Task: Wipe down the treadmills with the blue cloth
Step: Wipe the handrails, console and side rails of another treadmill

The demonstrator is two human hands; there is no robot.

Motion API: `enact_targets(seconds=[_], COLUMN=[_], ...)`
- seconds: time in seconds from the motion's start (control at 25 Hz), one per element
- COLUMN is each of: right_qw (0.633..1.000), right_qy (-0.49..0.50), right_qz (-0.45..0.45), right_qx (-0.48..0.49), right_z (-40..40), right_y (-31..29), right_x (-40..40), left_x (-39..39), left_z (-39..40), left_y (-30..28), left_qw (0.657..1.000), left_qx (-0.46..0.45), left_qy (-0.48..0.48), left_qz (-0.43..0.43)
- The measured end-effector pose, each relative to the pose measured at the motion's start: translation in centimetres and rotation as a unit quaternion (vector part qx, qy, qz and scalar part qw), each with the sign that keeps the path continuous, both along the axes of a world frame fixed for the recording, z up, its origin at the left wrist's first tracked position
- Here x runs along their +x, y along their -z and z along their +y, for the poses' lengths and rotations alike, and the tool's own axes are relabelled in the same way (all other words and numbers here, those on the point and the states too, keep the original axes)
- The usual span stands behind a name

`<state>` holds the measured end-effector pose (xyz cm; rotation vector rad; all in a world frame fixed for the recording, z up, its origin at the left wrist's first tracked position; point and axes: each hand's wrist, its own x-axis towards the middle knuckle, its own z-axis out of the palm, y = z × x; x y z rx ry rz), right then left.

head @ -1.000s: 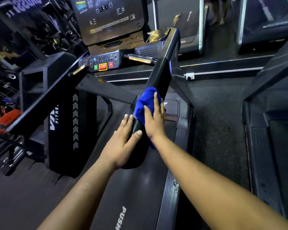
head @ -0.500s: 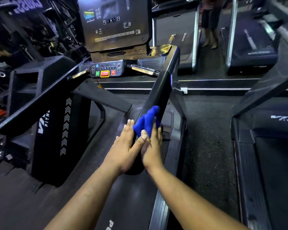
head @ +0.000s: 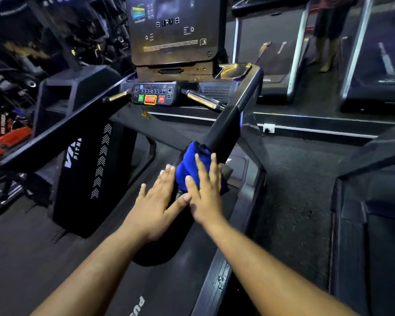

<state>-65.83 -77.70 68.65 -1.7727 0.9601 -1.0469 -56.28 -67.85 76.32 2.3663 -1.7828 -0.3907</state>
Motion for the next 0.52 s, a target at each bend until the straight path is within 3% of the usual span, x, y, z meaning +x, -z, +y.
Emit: enact_targets(seconds=[0.16, 0.28, 0.52], right_qw=[0.994, 0.995, 1.000], right_qy=[0.028, 0.047, -0.011], right_qz=[0.081, 0.082, 0.018], right_qx=[-0.062, 0.018, -0.015], right_z=[-9.0, -15.0, -7.7], right_y=[-1.2, -2.4, 0.6], right_x=[0.3, 0.2, -0.3], left_x=[0.0, -0.4, -0.7], left_z=[-4.4, -6.9, -7.4], left_y=[0.1, -0.2, 0.9], left_qw=[1.000, 0.999, 1.000], left_qx=[0.018, 0.034, 0.007], left_qy=[-0.005, 0.006, 0.012], left_qz=[-0.007, -0.005, 0.004])
